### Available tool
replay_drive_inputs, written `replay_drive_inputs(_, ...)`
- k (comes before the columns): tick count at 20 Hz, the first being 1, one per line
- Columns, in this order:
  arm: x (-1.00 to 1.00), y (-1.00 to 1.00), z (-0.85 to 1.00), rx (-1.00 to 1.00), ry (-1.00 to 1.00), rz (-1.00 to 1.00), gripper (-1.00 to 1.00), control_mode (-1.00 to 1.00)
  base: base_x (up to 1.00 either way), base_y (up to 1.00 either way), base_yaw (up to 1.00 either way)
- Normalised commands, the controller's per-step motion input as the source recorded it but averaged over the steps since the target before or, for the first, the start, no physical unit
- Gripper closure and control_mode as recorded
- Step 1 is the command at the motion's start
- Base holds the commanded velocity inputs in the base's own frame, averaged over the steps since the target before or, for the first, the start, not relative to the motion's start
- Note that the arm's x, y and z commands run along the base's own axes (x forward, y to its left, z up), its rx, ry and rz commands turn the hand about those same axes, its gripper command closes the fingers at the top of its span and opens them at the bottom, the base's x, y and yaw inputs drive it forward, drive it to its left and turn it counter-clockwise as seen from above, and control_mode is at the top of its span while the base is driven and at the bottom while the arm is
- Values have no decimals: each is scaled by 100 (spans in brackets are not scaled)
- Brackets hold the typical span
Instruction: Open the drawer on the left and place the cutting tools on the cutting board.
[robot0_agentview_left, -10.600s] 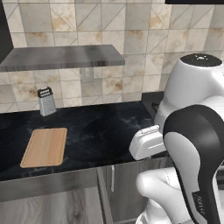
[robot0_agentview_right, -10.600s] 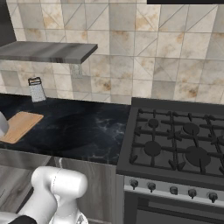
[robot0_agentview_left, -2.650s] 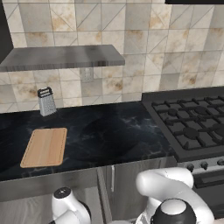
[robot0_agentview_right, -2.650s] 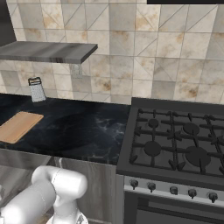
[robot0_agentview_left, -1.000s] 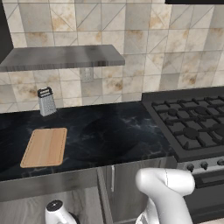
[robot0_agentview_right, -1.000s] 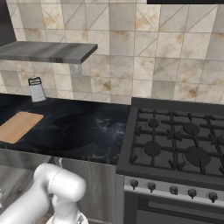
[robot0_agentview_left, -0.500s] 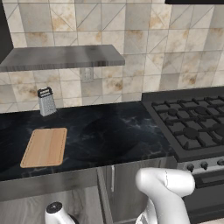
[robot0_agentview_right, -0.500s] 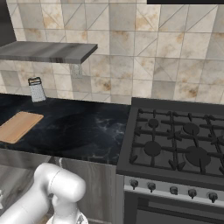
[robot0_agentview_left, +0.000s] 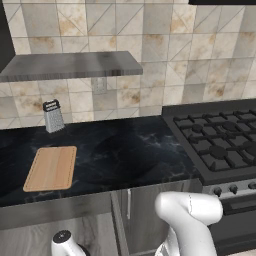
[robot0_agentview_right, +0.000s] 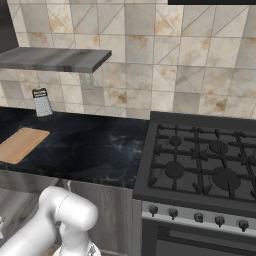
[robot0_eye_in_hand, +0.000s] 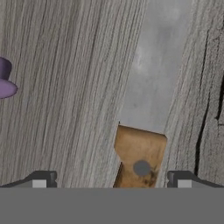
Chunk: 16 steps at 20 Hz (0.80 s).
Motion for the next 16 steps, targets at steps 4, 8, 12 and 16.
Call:
replay_drive_inputs(4, 0, 0, 0, 0, 0, 0, 100, -100, 0, 0, 0)
replay_drive_inputs(8, 0, 0, 0, 0, 0, 0, 100, -100, 0, 0, 0)
replay_drive_inputs(12, 0, 0, 0, 0, 0, 0, 100, -100, 0, 0, 0)
replay_drive_inputs(16, 0, 0, 0, 0, 0, 0, 100, -100, 0, 0, 0)
